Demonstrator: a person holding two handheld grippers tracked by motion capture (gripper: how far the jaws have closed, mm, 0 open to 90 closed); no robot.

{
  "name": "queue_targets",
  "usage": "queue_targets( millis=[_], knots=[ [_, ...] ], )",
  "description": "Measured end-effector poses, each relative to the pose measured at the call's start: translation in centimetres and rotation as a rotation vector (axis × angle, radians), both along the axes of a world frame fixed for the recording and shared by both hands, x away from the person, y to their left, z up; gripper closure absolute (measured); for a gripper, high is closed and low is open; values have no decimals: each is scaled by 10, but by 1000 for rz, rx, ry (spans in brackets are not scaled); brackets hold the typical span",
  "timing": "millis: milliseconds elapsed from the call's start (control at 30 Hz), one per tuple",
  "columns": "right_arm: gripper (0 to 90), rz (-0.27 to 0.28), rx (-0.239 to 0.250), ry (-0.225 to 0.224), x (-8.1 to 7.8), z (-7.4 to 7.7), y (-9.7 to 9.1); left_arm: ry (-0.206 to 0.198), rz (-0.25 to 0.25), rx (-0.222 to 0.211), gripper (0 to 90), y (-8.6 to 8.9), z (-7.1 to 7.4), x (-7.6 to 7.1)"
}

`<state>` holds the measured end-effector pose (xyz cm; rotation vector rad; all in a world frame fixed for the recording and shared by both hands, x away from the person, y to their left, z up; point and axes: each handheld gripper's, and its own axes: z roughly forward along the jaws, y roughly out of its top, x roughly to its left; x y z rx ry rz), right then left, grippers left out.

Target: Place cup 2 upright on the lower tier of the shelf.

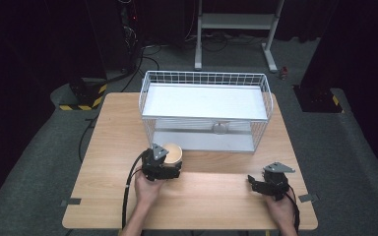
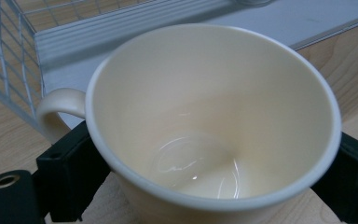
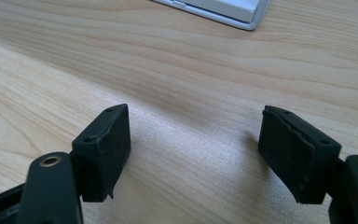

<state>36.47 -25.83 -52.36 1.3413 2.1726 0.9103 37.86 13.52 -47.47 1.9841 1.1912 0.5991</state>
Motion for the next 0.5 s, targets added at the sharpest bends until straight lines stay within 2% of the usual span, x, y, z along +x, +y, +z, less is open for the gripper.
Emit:
queue_targets(
  millis=[33, 133, 267, 433, 500],
  knots=[
    [251, 0, 0, 0, 0, 0, 0, -5, 0, 10, 89, -1, 1, 2],
    [251, -1, 1, 1, 0, 0, 0, 1, -2, -14, 89, -2, 2, 6],
    [251, 0, 0, -1, 0, 0, 0, 0, -2, 4, 89, -5, 4, 11],
    [251, 0, 0, 0, 0, 0, 0, -6, 0, -22, 90, -6, 6, 18],
    [251, 0, 0, 0, 0, 0, 0, 3, 11, -23, 90, -7, 6, 22]
  ],
)
